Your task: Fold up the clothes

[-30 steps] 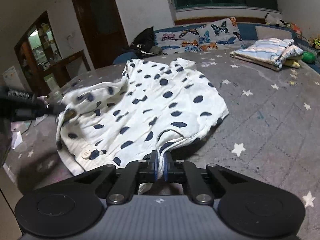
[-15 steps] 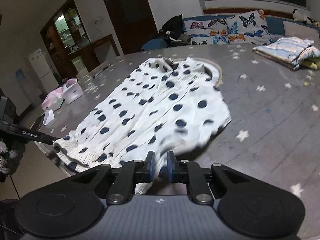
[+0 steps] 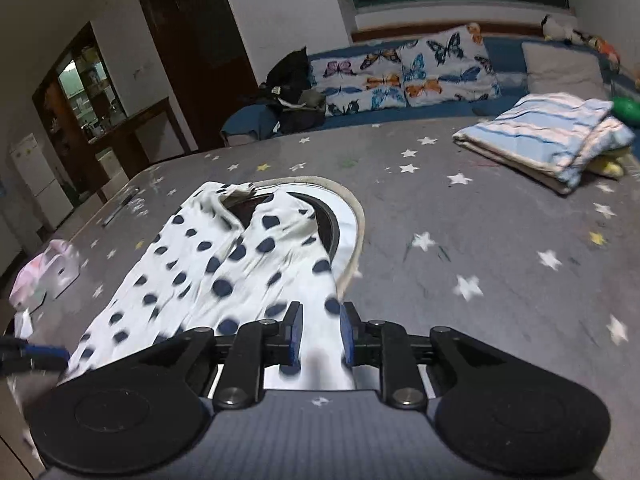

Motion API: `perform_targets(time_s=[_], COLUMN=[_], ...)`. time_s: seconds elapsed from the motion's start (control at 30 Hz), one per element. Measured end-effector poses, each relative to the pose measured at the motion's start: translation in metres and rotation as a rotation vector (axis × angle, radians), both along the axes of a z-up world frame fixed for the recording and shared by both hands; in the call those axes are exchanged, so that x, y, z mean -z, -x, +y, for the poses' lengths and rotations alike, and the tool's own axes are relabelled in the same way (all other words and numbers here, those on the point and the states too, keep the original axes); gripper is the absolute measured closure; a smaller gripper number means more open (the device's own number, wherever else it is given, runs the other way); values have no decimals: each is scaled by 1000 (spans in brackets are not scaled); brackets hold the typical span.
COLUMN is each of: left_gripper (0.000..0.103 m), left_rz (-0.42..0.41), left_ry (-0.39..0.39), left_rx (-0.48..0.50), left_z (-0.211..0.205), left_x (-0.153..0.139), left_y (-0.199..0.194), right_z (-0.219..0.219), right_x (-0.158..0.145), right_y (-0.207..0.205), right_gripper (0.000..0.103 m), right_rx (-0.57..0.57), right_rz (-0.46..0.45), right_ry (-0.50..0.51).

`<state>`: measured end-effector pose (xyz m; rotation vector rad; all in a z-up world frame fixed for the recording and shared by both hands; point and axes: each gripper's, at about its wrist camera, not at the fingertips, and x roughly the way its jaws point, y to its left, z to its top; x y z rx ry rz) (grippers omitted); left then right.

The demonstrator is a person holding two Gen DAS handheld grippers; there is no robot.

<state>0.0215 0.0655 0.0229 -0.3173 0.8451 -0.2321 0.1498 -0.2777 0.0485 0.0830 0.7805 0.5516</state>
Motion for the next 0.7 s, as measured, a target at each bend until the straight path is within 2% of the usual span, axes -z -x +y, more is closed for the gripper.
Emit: perform_targets(time_s=[0.27,0.47,0.53,0.7], left_gripper=[74,71,70,69], left_rz=[21,57,66,73], left_ry=[9,18,21,27], left_rx=[60,65,62,52], left_z=[-25,-28,-27,-23], left_x=[16,29,32,35], left_y=[-48,-62,-65,-68], right_z=[40,61,63,66], right_x=[20,35,40,48], right_y=[-60,-89,-95,-101], right_gripper=[68,65,59,60], right_rx=[-79,-100,-101,-109], right_rz=[42,74,89,107], right_ry=[11,27,19,-15])
